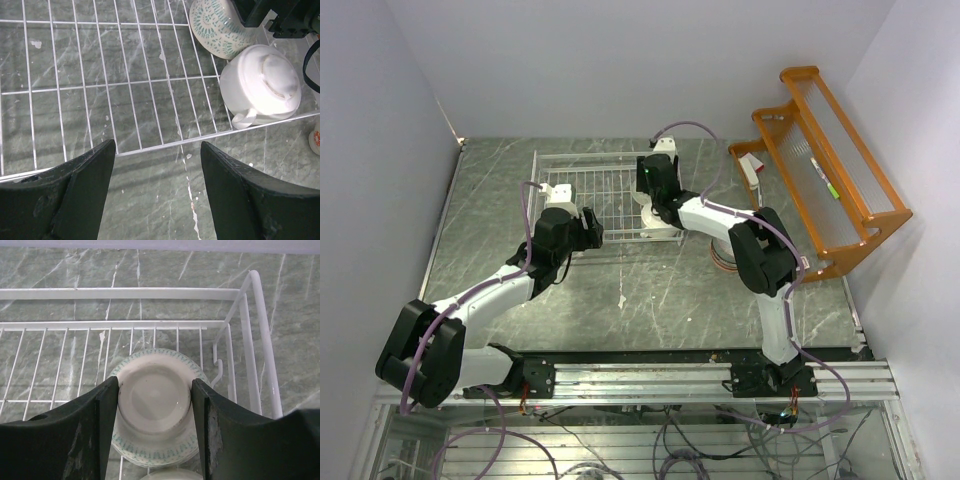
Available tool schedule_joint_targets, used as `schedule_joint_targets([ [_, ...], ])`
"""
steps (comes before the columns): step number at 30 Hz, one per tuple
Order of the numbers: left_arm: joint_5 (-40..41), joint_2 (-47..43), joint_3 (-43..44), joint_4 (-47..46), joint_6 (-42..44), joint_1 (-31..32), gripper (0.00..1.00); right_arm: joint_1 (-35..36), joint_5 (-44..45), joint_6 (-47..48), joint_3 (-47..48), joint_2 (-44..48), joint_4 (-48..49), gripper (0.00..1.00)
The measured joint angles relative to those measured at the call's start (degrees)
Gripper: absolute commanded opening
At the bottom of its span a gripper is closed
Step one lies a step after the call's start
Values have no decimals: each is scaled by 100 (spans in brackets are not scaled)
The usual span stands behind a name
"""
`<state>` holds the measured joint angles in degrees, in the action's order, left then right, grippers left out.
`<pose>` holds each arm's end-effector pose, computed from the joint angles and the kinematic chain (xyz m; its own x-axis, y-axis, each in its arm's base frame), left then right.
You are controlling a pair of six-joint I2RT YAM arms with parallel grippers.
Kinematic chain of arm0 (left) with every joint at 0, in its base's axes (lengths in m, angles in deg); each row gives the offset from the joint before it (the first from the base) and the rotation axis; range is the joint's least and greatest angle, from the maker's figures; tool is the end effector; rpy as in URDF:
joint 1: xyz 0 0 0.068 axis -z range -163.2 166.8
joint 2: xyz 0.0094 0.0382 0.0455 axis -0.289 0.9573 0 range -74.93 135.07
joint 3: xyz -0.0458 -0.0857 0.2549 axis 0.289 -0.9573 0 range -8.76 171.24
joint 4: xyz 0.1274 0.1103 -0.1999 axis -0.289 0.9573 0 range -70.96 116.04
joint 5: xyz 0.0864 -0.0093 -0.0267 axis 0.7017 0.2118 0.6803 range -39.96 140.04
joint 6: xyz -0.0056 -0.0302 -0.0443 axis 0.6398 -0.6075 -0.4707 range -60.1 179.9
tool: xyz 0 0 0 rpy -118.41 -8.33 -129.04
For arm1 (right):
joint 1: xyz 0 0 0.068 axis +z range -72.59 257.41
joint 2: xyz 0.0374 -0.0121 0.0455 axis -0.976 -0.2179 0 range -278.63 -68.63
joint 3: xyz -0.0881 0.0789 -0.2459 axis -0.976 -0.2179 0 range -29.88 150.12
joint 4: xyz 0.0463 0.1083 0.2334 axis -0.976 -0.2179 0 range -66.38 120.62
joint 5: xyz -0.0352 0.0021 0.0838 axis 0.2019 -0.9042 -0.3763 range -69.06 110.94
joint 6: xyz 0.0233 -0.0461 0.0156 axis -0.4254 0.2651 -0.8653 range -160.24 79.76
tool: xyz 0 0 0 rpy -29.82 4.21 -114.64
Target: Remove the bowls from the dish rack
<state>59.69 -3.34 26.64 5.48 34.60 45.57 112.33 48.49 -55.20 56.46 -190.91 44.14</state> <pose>0.2400 -0.1250 0.2257 -0.4498 -0.2336 -0.8620 0.1622 0.9278 -0.3361 0.4130 0.2681 0.2013 -0.3427 0.0400 -0.9386 -0.0709 0.9951 0.0683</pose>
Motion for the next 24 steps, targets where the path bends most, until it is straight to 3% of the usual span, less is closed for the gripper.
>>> schedule_joint_targets([
  [9, 0, 0, 0, 0, 0, 0, 79, 9, 39, 0, 2, 0, 0, 0],
  [24, 0, 20, 0, 0, 0, 0, 79, 15, -24, 107, 509, -57, -730, 0],
])
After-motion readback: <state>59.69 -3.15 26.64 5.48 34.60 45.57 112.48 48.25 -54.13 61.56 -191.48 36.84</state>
